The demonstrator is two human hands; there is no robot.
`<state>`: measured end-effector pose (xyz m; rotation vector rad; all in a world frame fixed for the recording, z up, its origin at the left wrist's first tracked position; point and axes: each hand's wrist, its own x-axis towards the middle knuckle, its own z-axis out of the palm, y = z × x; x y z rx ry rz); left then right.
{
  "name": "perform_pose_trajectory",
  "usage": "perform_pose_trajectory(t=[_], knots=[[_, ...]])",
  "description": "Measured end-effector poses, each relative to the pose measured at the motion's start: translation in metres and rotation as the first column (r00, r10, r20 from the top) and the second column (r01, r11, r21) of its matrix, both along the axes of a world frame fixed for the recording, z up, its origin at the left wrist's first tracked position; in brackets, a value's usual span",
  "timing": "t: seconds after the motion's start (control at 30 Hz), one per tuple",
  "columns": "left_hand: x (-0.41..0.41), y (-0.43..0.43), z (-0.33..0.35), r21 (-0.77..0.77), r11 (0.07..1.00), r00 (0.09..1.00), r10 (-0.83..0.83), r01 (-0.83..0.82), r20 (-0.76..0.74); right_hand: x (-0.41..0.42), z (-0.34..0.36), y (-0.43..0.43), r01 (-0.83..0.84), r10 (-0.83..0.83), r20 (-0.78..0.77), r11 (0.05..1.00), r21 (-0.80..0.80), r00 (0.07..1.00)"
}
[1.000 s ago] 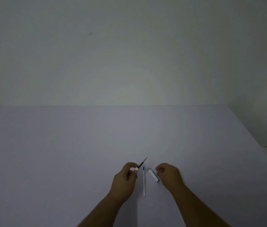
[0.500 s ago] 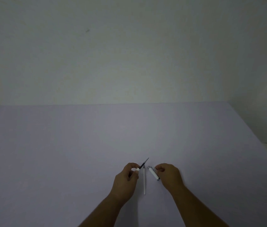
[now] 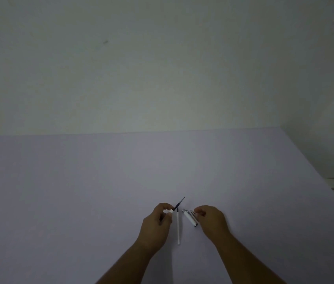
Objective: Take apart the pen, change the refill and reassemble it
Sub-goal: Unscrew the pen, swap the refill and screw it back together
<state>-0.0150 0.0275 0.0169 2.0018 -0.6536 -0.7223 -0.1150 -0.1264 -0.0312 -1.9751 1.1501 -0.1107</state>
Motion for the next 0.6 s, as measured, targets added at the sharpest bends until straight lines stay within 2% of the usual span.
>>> perform_pose_trajectory(t=[0.07,0.17,0.27,0.33,0.47,0.6], knots=[[0.0,-0.001,0.002,0.002,1.0,1.0,-0.005,0.005,0.001,0.0,0.003,-0.001,0.022,-0.022,0.021,1.0,0.021,1.0],[-0.002,-0.003,0.006,-0.001,1.0,1.0,-0.008,0.008,0.005,0.003,0.015,-0.001,0.101,-0.115,0.141,0.989,0.105,0.983],[-0.004,-0.007,0.008,0.024,1.0,1.0,-0.01,0.01,0.01,0.012,0.038,0.005,0.085,-0.243,0.303,0.887,0.454,0.922],[-0.006,-0.01,0.01,0.014,1.0,1.0,-0.008,0.008,0.013,0.016,0.048,0.008,0.026,-0.279,0.344,0.809,0.588,0.896],[-0.01,-0.013,0.012,0.001,1.0,1.0,-0.022,0.022,0.005,0.02,0.051,0.012,-0.001,-0.328,0.387,0.762,0.648,0.862],[-0.01,-0.013,0.009,0.011,1.0,1.0,0.003,-0.003,0.002,0.021,0.054,-0.01,0.157,-0.601,0.398,0.664,0.731,0.693]])
